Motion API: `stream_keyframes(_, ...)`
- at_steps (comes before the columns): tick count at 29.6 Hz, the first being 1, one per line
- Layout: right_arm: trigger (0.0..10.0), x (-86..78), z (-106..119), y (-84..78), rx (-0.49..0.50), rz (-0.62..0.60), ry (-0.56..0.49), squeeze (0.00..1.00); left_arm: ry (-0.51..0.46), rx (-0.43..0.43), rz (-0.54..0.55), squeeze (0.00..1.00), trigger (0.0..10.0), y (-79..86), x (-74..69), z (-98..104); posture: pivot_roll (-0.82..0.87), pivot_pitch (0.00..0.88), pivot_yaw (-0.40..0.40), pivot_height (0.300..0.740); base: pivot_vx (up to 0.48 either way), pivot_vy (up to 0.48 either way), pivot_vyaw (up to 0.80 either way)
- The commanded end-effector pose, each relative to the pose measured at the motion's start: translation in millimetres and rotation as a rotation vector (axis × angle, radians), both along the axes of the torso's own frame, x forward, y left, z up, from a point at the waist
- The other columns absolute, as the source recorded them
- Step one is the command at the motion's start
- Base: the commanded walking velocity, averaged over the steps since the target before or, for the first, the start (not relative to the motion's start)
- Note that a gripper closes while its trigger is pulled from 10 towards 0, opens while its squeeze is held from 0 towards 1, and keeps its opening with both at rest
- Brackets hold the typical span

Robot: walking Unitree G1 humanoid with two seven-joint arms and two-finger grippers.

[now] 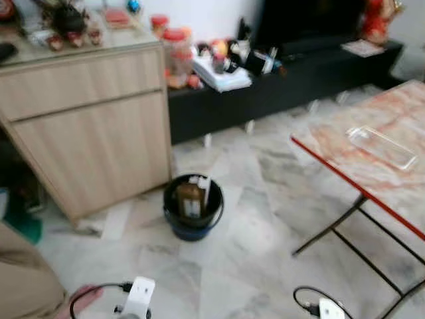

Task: Picking trash to rubbish bin

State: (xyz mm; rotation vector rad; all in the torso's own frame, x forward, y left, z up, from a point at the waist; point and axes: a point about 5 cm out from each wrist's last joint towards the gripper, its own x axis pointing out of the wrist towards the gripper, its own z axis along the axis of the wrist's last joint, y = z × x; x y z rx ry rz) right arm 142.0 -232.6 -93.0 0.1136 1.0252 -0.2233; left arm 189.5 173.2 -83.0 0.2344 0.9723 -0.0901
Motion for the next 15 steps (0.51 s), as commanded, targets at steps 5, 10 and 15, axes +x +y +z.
stream_keyframes(5, 10.0, 10.7, 7, -11.8, -0.005, -0.019, -0.027, 0.0, 0.008, 0.003, 0.003, 0.0, 10.0, -0.1, -0.4, 0, -0.02, 0.046, -0.116, 0.74, 0.0, 0.0, -0.79)
stream_keyframes(10, 10.0, 16.6, 7, -2.0, 0.007, -0.008, -0.03, 0.0, 0.006, 0.004, 0.005, 0.0, 10.0, 0.5, -0.3, 0, -0.02, 0.044, -0.113, 0.74, 0.0, 0.0, -0.79)
stream_keyframes(15, 10.0, 25.5, 6, 15.5, 0.022, 0.012, -0.029, 0.0, 0.009, 0.008, 0.003, 0.0, 10.0, 1.2, -1.8, -1, -0.01, 0.047, -0.115, 0.74, 0.0, 0.0, -0.79)
